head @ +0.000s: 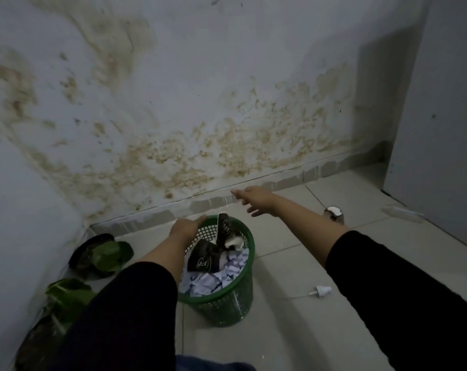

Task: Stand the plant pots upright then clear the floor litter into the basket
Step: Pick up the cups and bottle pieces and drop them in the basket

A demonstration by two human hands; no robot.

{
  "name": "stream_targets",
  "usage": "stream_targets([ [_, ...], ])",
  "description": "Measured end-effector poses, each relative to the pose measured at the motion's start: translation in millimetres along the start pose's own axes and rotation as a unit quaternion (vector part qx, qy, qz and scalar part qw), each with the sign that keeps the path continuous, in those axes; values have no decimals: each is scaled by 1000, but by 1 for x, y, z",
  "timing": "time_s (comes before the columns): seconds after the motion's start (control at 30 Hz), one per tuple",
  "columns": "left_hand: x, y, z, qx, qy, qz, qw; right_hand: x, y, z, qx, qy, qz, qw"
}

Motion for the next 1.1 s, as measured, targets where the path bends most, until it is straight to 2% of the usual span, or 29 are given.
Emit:
stream_targets([
  [0.07,17,4,-4,39,35,33,998,3,-7,-4,26,5,12,1000],
  [0.23,58,36,-8,102,124,-59,985,34,-48,-24,82,34,25,996],
  [0.5,85,153,-18,-22,176,-104,979,135,-139,-82,185,143,78,969],
  [0.63,84,219,-22,-122,158,-80,977,205,-181,-130,238,217,63,945],
  [0.73,74,266,-18,-174,151,-40,972,263,-202,-173,263,300,6,917],
  [0.9,50,334,-4,-205,153,22,967,348,-213,-241,261,434,-138,851],
  [1.0,39,369,6,-206,149,81,964,388,-205,-261,224,491,-147,829],
  [1.1,27,398,15,-209,143,104,962,418,-194,-261,227,511,-131,819],
])
Point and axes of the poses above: each hand's wrist, its own z-axis towards the middle knuckle, its own y-axis out of the palm, x = y × z, the point moved 1 cm from there along z, towards the middle knuckle, and after that the axes turned 13 degrees about -z, right-handed, at the moved point
